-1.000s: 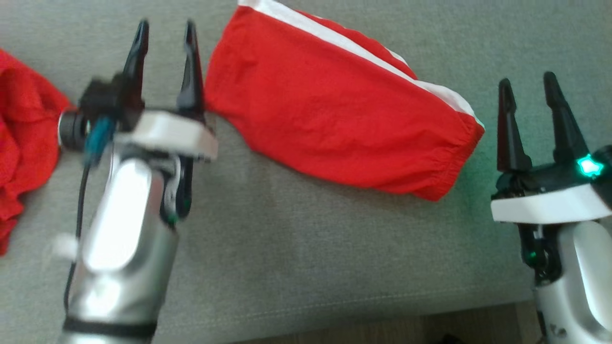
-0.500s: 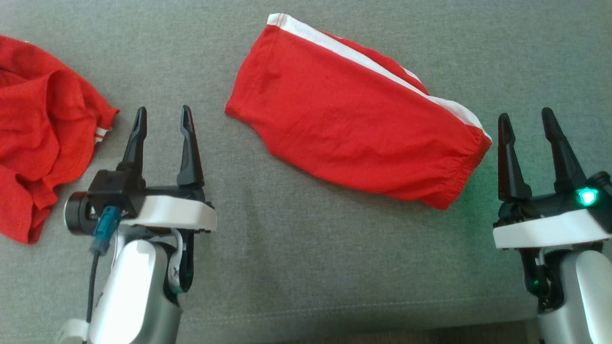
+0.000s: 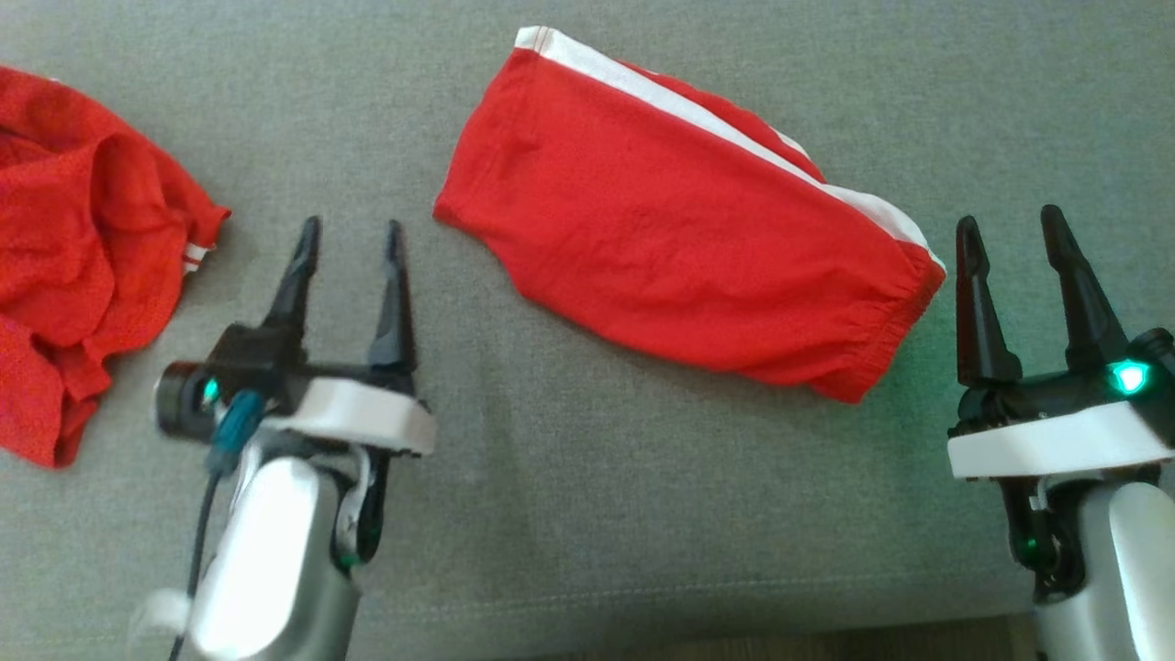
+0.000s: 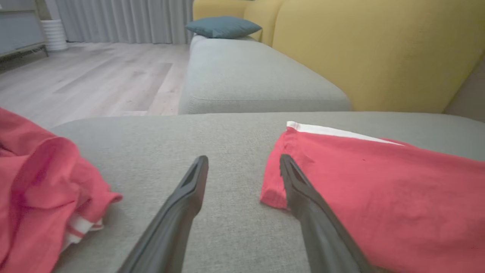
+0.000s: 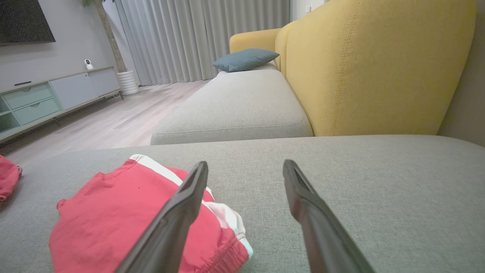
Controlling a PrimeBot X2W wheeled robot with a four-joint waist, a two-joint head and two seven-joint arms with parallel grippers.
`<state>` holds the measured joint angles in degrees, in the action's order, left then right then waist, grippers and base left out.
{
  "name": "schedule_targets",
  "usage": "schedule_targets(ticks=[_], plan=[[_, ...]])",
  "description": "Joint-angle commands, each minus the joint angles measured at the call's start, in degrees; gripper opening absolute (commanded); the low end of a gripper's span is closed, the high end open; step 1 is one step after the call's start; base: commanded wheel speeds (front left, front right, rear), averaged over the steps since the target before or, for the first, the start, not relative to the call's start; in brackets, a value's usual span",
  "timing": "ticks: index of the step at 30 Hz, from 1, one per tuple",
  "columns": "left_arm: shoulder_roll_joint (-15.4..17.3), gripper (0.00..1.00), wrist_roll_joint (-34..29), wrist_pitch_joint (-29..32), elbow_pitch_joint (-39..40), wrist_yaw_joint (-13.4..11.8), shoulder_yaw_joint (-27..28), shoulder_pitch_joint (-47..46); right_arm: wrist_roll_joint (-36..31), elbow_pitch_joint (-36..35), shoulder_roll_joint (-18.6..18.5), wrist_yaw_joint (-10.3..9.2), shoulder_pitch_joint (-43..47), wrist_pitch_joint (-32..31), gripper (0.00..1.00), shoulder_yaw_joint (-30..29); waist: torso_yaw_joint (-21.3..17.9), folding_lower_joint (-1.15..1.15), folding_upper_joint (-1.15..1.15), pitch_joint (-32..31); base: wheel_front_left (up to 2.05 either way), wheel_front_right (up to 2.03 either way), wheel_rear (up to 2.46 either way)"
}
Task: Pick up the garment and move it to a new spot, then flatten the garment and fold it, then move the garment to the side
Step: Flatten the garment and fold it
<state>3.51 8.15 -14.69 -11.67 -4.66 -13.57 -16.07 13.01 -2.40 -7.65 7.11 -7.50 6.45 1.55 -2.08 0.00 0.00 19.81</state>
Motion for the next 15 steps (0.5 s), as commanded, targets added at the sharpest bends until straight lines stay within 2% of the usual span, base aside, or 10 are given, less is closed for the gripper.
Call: schedule_targets(ticks=[1,7,10,15], plan=[[0.62,1.0,-0.37,0.19,0.91,0.79,0.87,-3.99,-0.34,-2.24,-0.08,0.37,0.24,-0.3,1.0,1.08,-0.08,0.0,0.0,0.35,0.0,0.0,0.0],[0.31,1.0,1.88,8.64,-9.95,7.31,-2.79,-15.78,-0.21,-2.73,-0.22,0.37,-0.68,-0.63,1.0,1.63,-1.32,0.0,0.0,2.29,0.0,0.0,0.0],[0.2,1.0,3.11,13.57,-16.89,9.01,-3.66,-21.14,0.02,-2.58,-0.1,0.37,-1.0,-0.65,1.0,2.02,-2.52,0.0,0.0,3.02,0.0,0.0,0.0],[0.48,1.0,3.84,19.01,-25.39,10.35,-4.98,-27.91,0.44,-2.29,0.3,0.37,-0.99,-0.39,1.0,1.9,-4.02,0.0,0.0,3.86,0.0,0.0,0.0]])
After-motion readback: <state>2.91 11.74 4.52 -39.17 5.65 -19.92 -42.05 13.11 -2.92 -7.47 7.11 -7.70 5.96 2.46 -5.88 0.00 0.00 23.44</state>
